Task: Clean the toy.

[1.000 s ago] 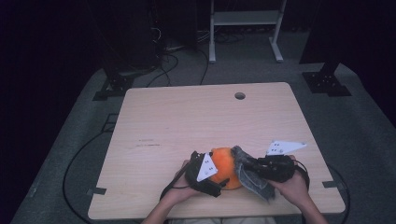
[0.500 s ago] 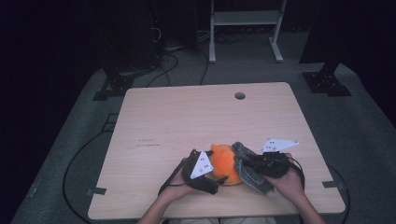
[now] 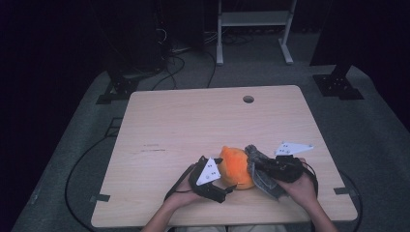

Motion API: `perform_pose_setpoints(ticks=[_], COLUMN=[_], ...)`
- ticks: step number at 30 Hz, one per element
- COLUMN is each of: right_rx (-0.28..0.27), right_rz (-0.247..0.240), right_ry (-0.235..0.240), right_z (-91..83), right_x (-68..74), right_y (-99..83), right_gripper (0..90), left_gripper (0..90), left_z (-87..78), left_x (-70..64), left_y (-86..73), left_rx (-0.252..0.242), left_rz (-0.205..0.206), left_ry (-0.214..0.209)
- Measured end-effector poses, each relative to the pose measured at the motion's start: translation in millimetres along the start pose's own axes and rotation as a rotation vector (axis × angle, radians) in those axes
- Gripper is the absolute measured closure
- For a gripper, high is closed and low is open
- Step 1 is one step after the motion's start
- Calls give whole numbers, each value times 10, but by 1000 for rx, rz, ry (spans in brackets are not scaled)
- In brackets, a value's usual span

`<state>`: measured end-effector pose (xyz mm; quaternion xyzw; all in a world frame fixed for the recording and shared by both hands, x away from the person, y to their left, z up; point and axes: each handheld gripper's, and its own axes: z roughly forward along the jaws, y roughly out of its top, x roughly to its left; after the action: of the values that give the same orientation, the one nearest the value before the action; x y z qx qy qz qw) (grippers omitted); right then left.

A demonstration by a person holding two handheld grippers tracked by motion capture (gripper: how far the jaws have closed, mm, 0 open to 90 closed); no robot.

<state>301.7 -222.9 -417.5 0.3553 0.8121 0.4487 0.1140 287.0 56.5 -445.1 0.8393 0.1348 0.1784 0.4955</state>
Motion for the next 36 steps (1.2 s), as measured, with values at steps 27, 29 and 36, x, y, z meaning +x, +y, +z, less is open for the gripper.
perform_pose_setpoints(ticks=[27, 29, 36], right_rx=[-1, 1, -85], right_rz=[-63, -49, -154], right_ry=[-73, -95, 27], right_z=[-67, -90, -141], right_x=[-40, -55, 369], right_y=[-48, -71, 56], right_gripper=[771, 772, 772], left_gripper=[394, 406, 402], left_z=[-23, -6, 40], left_x=[82, 72, 29], left_y=[174, 165, 186], left_rx=[-6, -2, -17], left_rz=[43, 19, -14], left_ry=[-42, -34, -4])
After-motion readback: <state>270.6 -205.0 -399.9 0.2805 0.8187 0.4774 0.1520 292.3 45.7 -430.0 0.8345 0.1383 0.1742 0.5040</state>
